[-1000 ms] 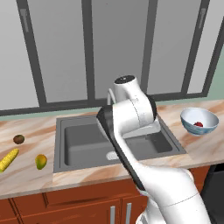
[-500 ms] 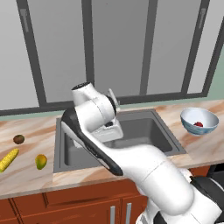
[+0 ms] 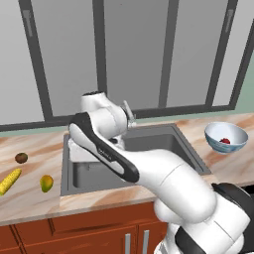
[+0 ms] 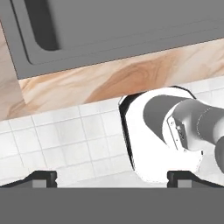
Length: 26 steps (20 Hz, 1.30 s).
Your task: There is a mixed pile of frozen fruits and vegetables on the counter. Locate all the frozen vegetables and place the items in a bowl on the counter. Take all the frozen fruits and defrost them in a running sink.
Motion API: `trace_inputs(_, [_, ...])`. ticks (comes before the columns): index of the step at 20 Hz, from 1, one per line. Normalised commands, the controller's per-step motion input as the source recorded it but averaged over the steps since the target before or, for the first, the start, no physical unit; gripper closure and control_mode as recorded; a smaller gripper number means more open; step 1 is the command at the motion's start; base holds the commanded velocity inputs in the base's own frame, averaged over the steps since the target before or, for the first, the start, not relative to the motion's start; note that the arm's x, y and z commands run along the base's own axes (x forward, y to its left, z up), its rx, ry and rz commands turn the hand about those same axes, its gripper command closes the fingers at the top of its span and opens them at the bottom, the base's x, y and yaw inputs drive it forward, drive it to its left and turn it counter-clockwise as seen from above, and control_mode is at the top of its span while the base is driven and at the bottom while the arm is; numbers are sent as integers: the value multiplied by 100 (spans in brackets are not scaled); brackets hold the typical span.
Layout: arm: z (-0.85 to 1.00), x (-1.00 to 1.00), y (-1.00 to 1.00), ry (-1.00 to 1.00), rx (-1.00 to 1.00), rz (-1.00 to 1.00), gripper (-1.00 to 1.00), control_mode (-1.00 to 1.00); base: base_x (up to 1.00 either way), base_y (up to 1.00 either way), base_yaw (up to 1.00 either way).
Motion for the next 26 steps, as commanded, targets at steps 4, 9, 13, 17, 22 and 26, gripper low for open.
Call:
trace_inputs(4, [-4, 31, 100, -7, -4, 0, -100, -100, 0, 0, 0])
trace_inputs(9, [8, 50, 81, 1, -14, 0, -100, -100, 0, 0, 0])
trace_inputs(13, [-8, 51, 100, -2, -10, 0, -100, -100, 0, 0, 0])
trace_inputs(17, [-13, 52, 100, -1, -4, 0, -100, -100, 0, 0, 0])
trace_inputs(22, [-10, 52, 100, -1, -3, 0, -100, -100, 0, 0, 0])
trace_inputs(26, [-15, 45, 100, -3, -1, 0, -100, -100, 0, 0, 0])
